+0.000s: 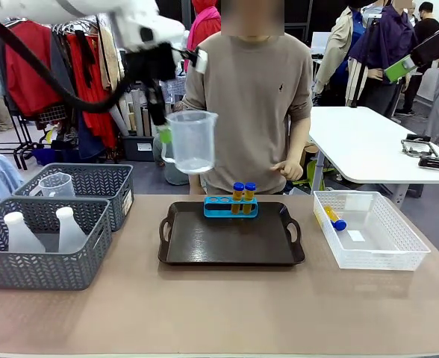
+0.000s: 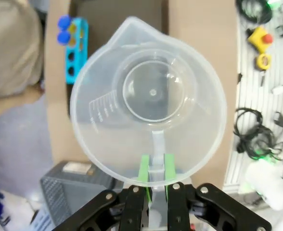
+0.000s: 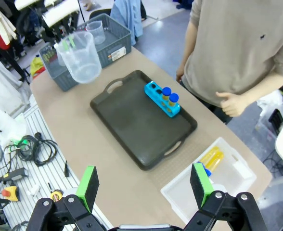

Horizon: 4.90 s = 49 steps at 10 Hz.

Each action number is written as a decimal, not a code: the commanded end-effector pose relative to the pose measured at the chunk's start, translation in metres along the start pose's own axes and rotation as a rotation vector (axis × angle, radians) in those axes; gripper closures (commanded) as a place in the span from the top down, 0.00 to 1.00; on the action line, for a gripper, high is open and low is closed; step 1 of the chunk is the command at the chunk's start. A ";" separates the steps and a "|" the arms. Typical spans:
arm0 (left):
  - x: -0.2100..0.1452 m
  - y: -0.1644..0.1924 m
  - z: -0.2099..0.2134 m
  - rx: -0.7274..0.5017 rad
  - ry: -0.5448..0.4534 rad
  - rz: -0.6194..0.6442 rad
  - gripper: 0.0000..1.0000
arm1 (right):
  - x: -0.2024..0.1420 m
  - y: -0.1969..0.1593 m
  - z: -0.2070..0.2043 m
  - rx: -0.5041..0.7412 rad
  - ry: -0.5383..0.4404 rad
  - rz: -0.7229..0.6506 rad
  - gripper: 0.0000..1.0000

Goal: Prepare the laboratory tools.
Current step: Pick up one Large Measuring Cup and place it on the Handle tray, then pick up one Small flask and place it on the Handle tray.

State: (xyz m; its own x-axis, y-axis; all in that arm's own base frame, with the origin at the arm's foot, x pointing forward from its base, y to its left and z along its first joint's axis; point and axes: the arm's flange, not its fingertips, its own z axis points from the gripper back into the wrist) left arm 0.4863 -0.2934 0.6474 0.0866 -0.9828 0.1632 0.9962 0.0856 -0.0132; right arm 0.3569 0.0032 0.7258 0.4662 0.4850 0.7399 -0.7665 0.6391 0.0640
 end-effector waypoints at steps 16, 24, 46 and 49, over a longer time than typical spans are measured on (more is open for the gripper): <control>0.148 0.039 -0.202 0.051 -0.002 -0.102 0.00 | 0.000 0.001 0.000 0.013 -0.012 0.005 1.00; 0.161 0.074 -0.276 0.070 0.066 -0.145 0.00 | 0.000 0.001 0.000 0.013 -0.012 0.005 1.00; 0.152 0.058 -0.226 0.009 0.081 -0.120 1.00 | 0.000 0.001 0.000 0.013 -0.012 0.005 1.00; 0.113 0.040 -0.182 0.007 0.053 0.007 1.00 | 0.000 0.001 0.000 0.013 -0.012 0.005 1.00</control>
State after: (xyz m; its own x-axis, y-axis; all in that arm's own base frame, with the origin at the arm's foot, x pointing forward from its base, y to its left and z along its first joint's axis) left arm 0.5585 -0.4596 0.4655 0.0212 -0.9953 0.0943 0.9998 0.0217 0.0033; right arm 0.3568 0.0032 0.7258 0.4666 0.4852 0.7396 -0.7661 0.6396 0.0637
